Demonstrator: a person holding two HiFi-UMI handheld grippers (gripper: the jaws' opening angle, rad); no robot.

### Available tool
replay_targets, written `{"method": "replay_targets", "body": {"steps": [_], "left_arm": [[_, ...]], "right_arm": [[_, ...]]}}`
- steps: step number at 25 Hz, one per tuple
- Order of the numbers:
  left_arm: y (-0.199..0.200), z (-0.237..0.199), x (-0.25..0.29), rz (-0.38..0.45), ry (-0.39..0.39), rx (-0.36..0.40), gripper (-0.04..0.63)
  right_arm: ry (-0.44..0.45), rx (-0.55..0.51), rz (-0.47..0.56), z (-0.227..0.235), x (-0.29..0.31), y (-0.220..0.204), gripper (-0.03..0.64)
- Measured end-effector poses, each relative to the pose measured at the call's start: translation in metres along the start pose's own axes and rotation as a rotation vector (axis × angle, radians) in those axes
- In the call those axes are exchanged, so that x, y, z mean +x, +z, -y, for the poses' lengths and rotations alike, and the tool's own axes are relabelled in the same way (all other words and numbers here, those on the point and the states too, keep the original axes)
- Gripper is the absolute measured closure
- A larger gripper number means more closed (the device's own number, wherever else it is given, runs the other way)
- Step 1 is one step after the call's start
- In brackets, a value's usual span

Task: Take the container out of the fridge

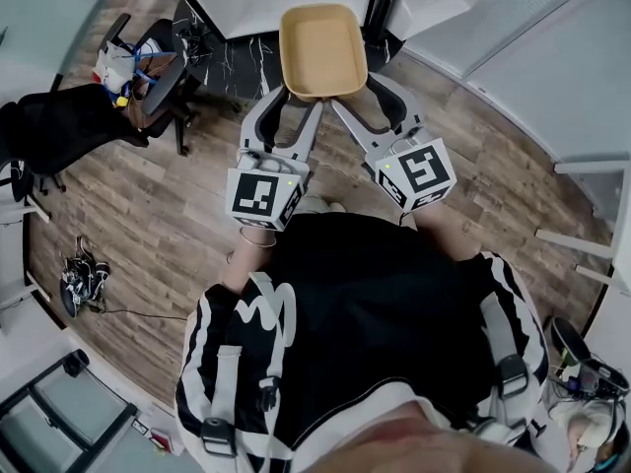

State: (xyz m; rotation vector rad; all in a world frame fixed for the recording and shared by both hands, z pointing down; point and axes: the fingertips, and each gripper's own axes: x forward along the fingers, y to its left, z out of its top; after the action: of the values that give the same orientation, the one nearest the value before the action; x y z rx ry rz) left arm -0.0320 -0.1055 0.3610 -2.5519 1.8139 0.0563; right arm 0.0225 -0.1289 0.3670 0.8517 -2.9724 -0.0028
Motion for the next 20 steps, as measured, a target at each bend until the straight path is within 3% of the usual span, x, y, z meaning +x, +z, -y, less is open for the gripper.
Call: {"method": "replay_targets", "body": {"steps": [20], "left_arm": [[0.003, 0.013, -0.026, 0.021, 0.017, -0.01, 0.402]], "right_arm": [[0.003, -0.02, 0.003, -0.023, -0.018, 0.003, 0.371]]}}
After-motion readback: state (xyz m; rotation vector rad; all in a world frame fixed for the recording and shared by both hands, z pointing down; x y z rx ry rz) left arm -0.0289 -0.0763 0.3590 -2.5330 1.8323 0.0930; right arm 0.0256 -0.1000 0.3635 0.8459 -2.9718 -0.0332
